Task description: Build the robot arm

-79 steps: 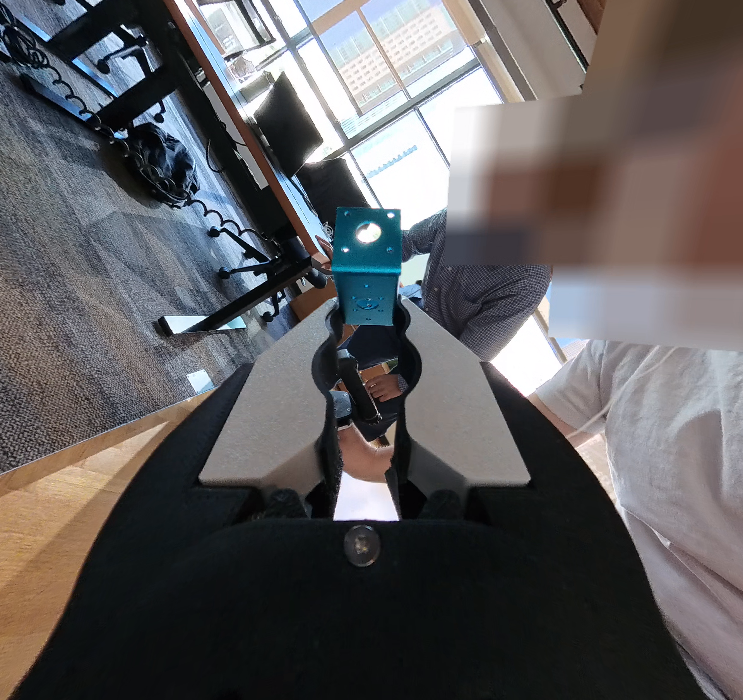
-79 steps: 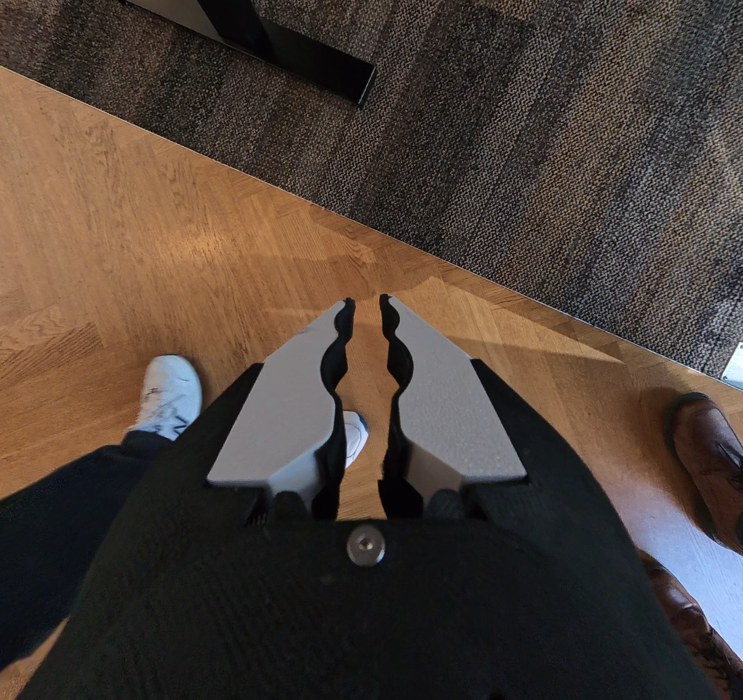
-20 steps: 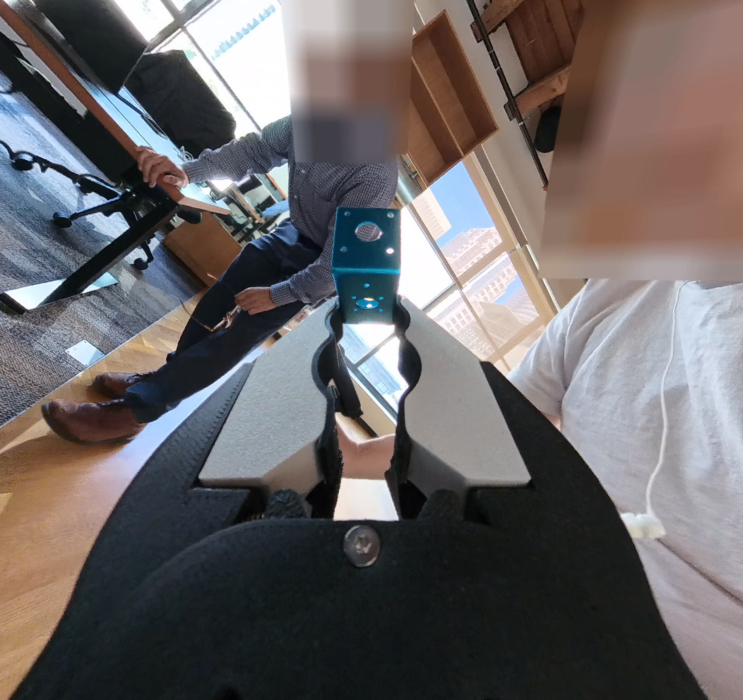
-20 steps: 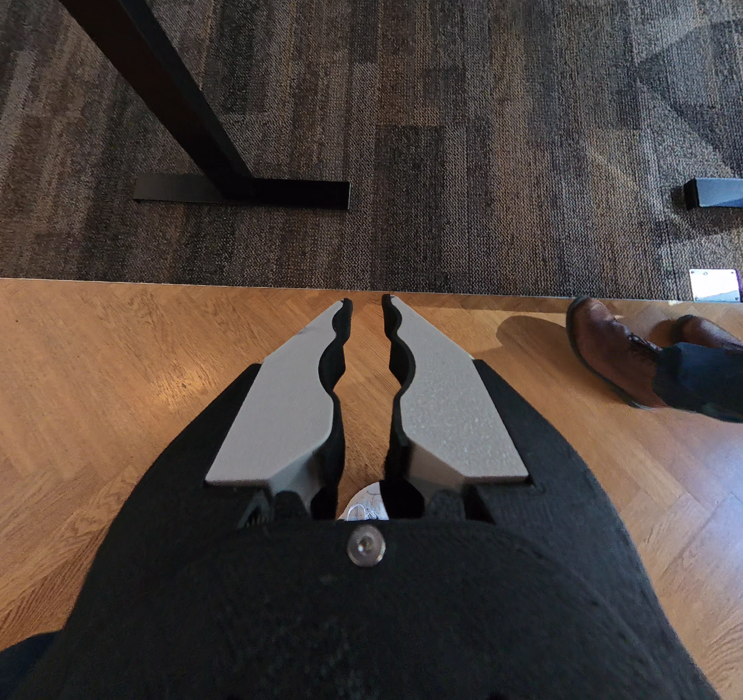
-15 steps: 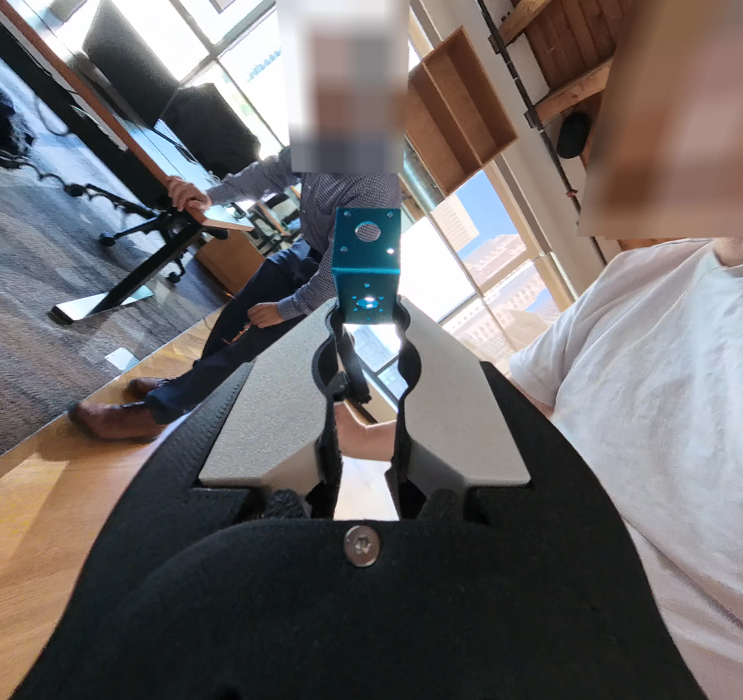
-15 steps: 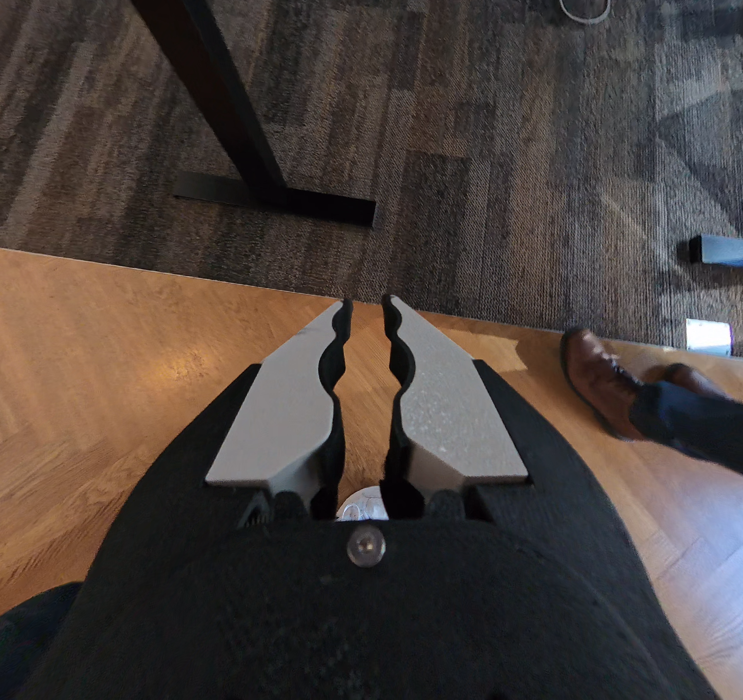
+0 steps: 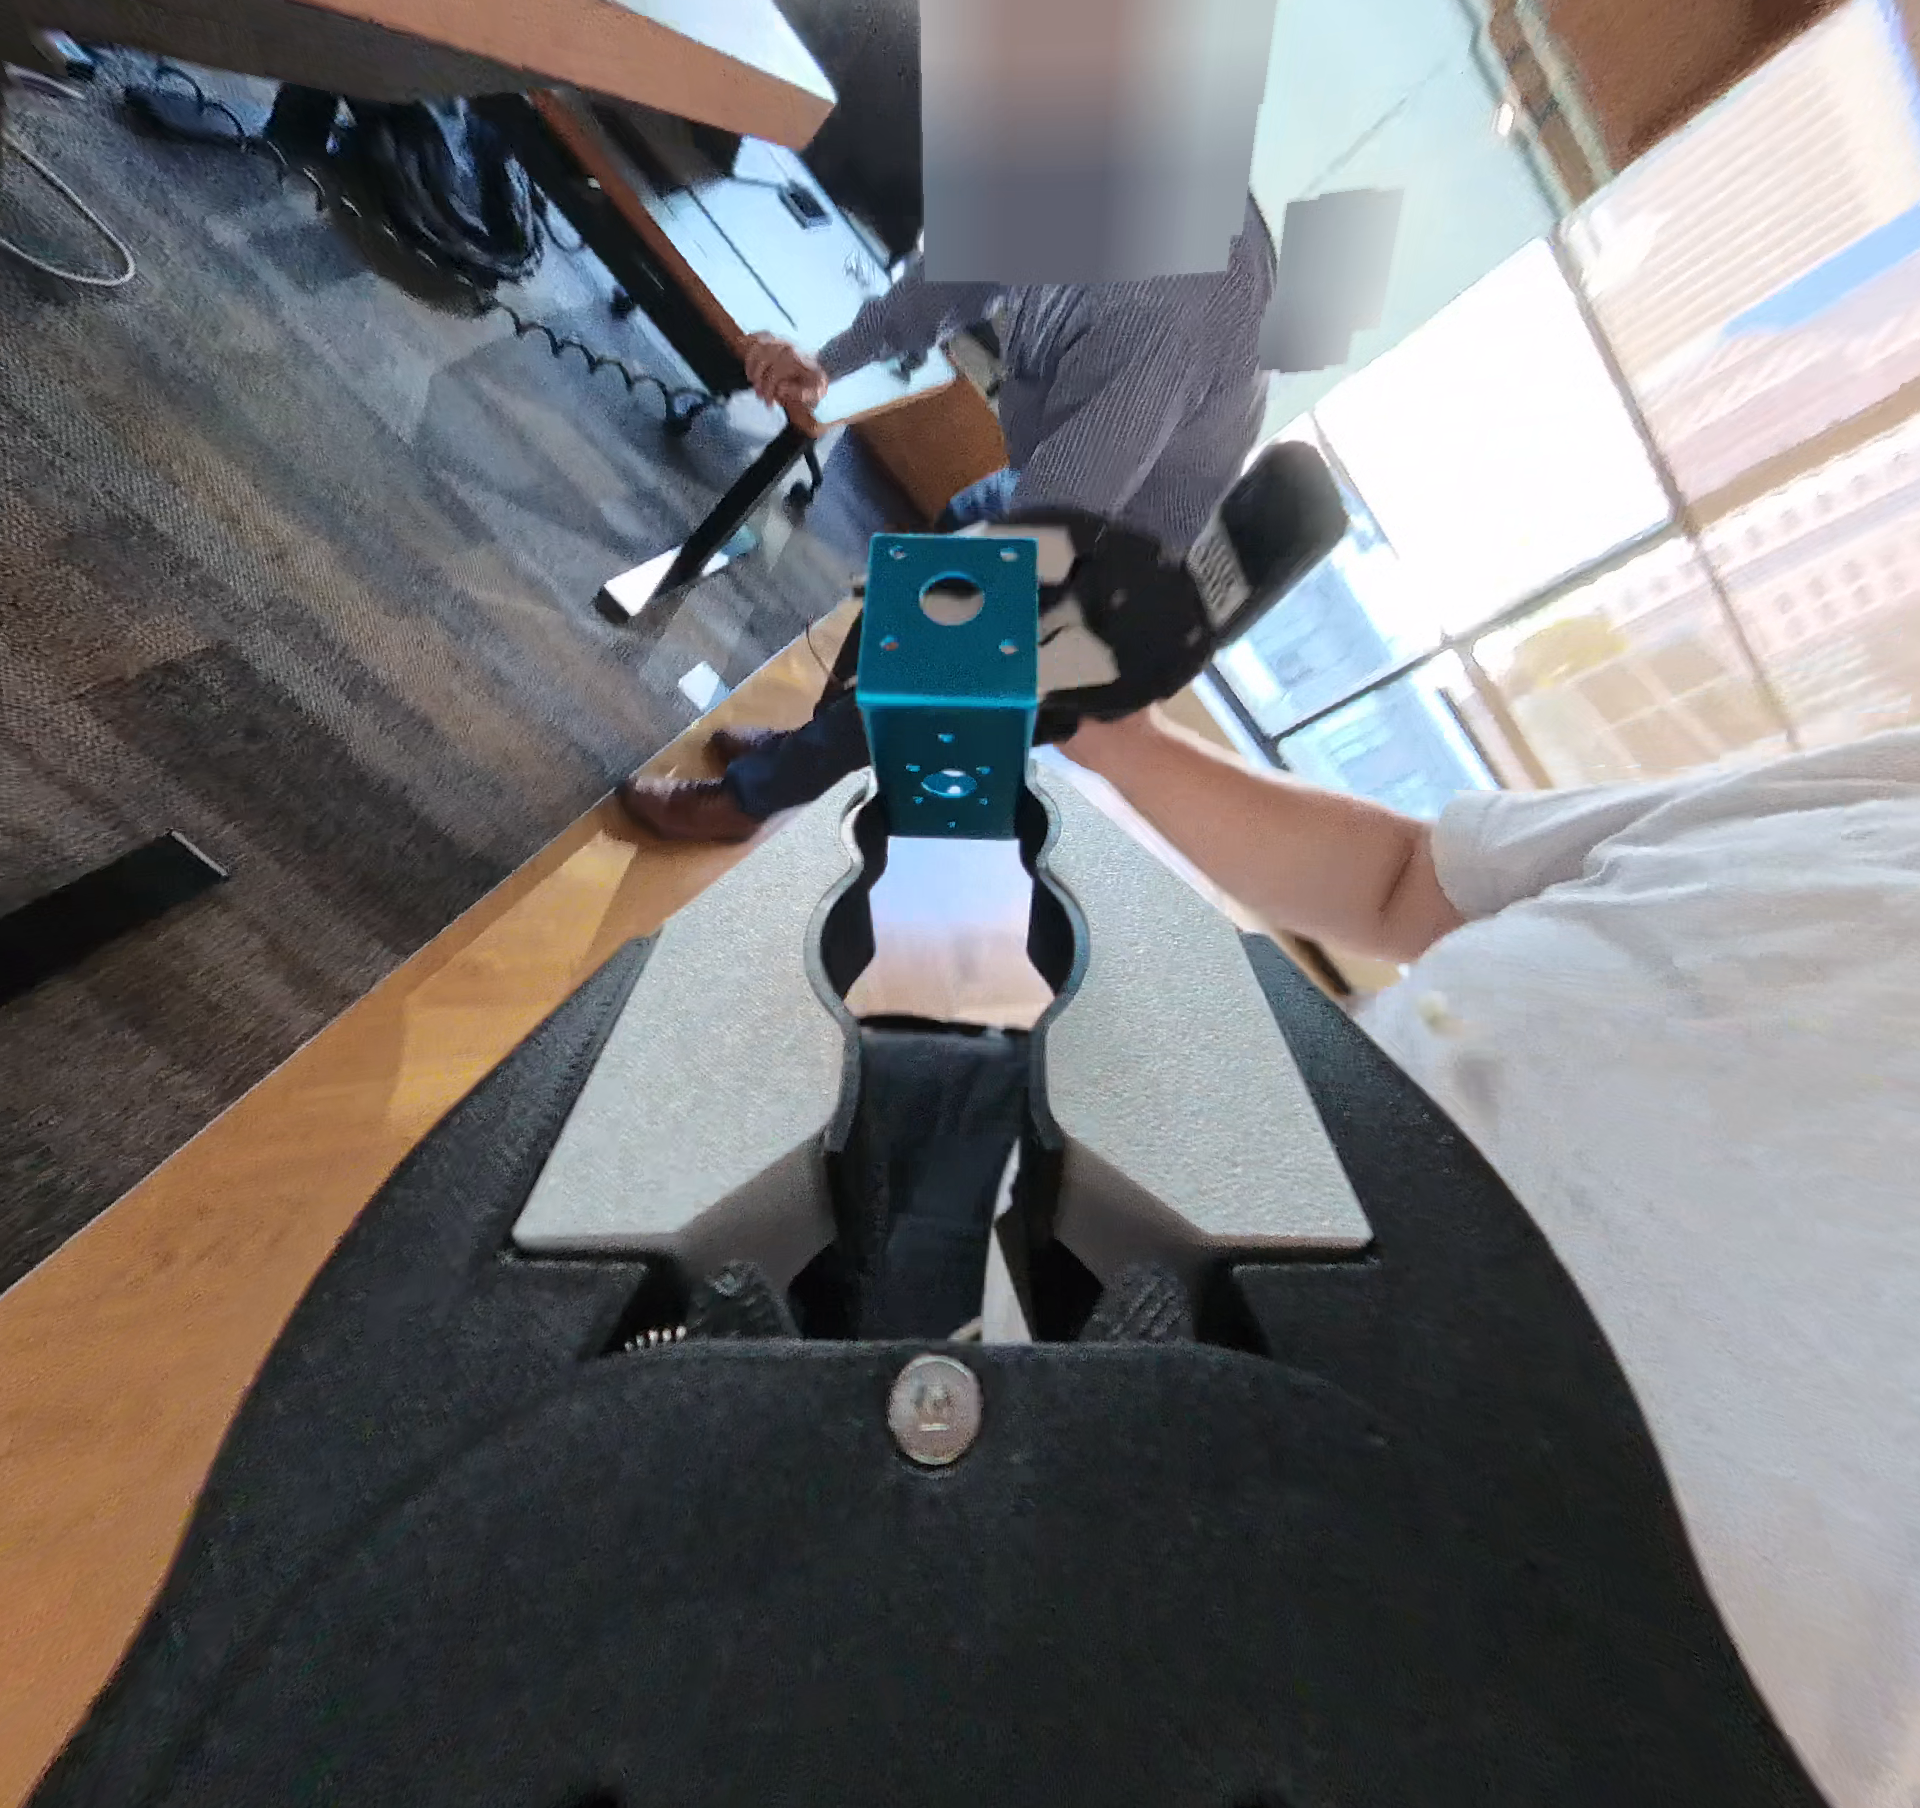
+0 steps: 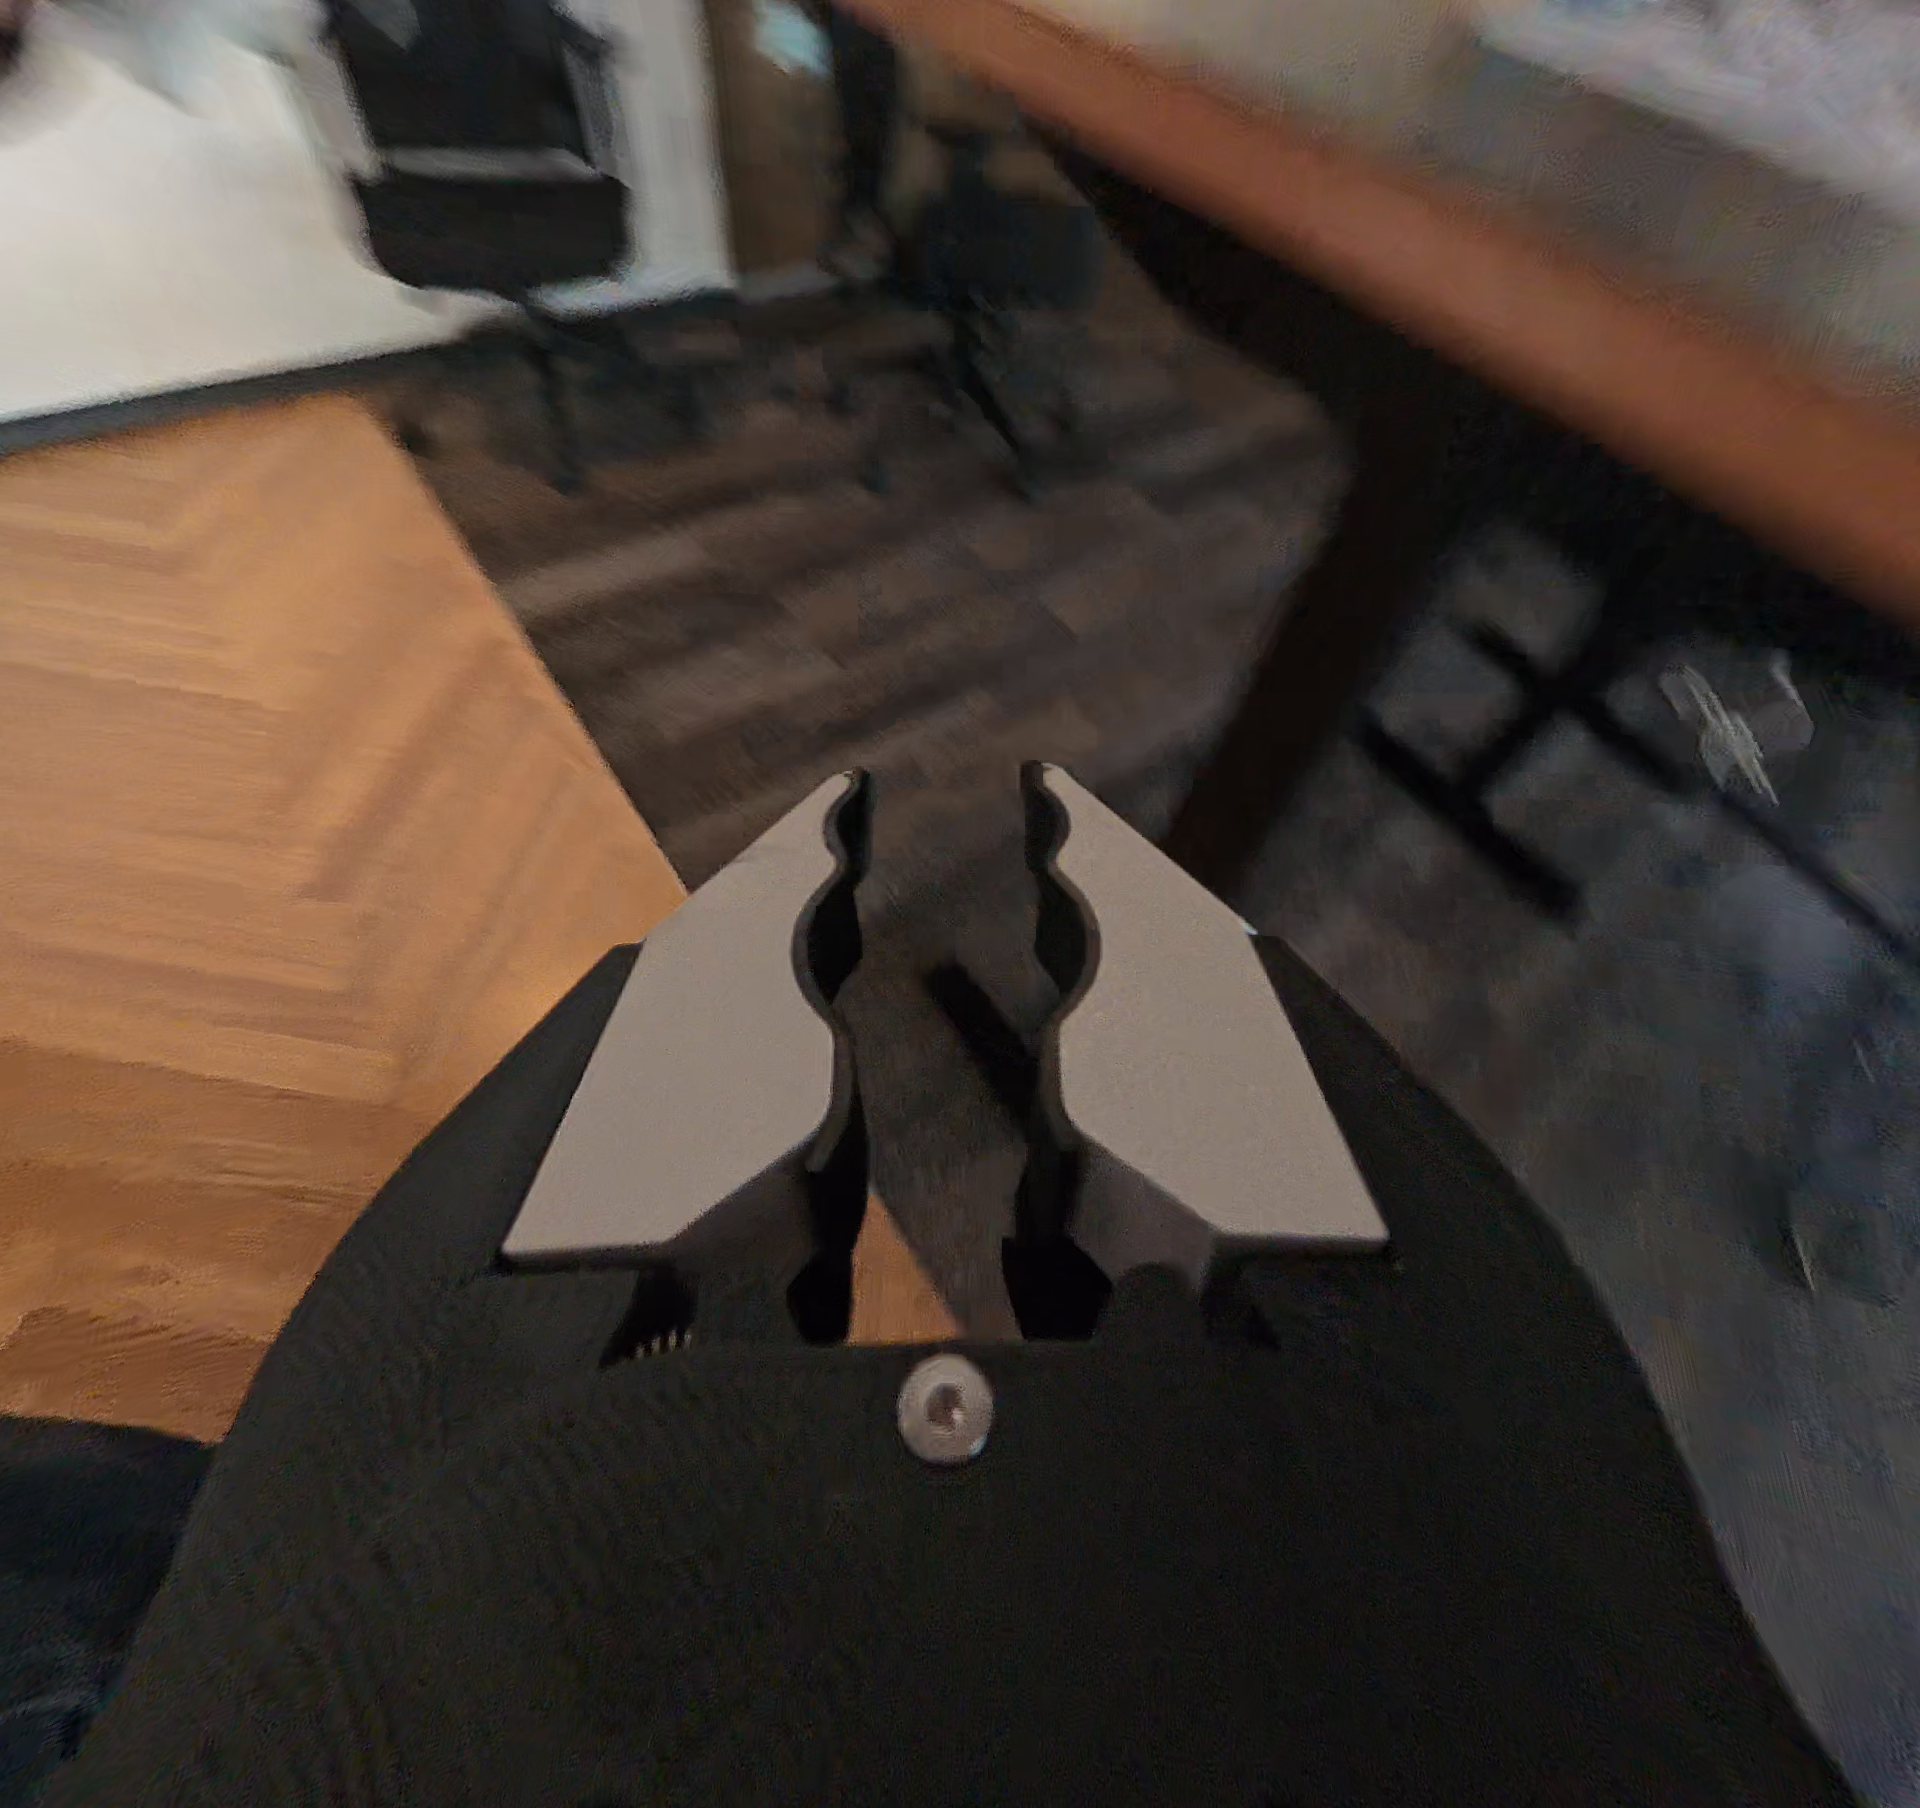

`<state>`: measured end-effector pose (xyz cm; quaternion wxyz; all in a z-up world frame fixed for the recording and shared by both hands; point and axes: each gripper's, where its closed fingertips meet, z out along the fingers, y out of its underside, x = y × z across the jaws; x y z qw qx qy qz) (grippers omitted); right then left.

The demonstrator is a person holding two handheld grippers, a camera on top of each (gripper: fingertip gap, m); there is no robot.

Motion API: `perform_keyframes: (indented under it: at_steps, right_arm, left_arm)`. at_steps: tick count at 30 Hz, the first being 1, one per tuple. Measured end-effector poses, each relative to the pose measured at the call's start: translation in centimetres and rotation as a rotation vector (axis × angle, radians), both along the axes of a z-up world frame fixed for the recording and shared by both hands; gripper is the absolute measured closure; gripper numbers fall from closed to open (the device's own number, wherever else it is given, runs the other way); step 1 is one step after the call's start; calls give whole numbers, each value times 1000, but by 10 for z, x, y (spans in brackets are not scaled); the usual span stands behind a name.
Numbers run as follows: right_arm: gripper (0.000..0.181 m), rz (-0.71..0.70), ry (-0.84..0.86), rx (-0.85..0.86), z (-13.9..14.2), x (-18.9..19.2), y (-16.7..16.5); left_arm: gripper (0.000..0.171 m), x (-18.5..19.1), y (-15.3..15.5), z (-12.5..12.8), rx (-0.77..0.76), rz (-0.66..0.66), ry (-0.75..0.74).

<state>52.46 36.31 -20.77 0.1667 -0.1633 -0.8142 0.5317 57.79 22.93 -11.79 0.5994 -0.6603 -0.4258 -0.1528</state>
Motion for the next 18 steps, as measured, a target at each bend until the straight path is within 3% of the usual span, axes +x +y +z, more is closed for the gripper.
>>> perform_keyframes:
  at_steps: [2, 4, 6, 9, 12, 18]
  right_arm:
    - [152, 212, 70, -37, 70, 11, -55]
    - [151, 371, 141, -34, 123, 17, -95]
    - [150, 451, 245, -17, 162, 12, -124]
    - [151, 458, 399, 12, 200, -19, -147]
    - [149, 492, 473, 110, 200, -59, -162]
    - [158, 608, 414, 223, 166, -125, -187]
  left_arm:
    - [148, -11, -6, 18, -74, -50, -1]
    - [148, -26, -10, 31, -93, -68, -21]
    - [148, -43, -10, 40, -87, -102, -38]
    - [149, -68, -12, 46, -81, -148, -81]
    - [148, -97, -13, 47, -69, -193, -145]
    - [148, -149, -19, 42, -82, -280, -205]
